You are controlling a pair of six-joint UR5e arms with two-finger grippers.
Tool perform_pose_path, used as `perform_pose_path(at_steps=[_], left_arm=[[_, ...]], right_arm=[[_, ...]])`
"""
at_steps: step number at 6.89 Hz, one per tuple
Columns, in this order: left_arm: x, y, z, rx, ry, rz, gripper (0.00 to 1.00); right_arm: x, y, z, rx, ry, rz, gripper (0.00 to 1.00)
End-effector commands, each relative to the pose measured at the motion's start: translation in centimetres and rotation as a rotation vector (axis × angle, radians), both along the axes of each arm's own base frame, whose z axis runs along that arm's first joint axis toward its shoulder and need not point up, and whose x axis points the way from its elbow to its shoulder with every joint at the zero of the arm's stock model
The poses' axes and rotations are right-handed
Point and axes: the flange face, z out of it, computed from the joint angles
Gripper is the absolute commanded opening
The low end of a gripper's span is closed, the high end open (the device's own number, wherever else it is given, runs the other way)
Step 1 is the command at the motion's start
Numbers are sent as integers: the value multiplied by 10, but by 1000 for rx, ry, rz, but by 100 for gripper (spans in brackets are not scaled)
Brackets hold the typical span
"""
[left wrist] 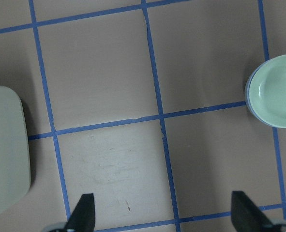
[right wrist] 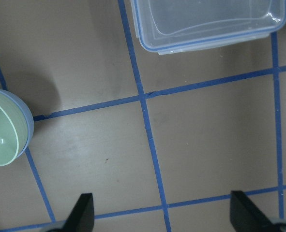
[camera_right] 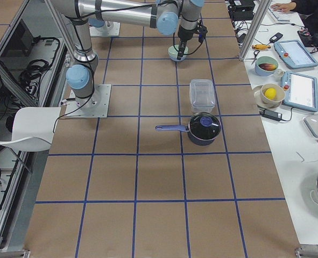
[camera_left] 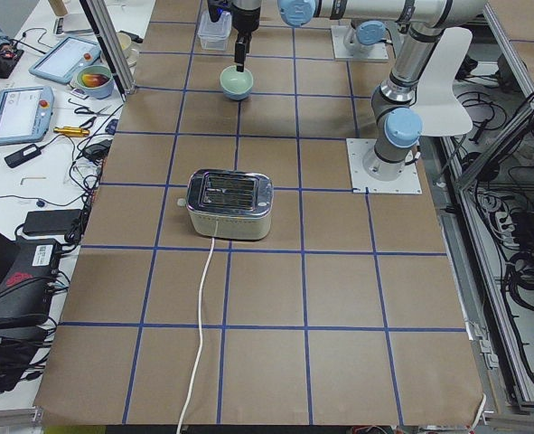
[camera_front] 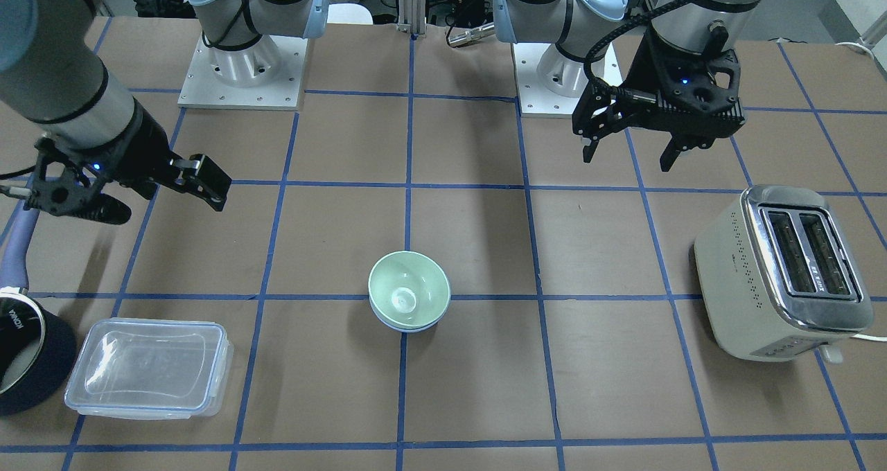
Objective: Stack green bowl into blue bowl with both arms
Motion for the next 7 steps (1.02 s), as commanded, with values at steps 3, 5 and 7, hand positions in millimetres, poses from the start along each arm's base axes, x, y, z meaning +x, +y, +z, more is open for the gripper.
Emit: perform_pose_path(at_steps=[3,5,7], left_arm=[[6,3,7,-12,-1,69,100],[8,3,6,-11,-1,93,100],[8,2,8,-17,-2,82,100]], right_arm=[[31,42,45,-26,6,59,100],[44,47,47,-23,4,86,100],[47,48,48,-24,19,97,100]])
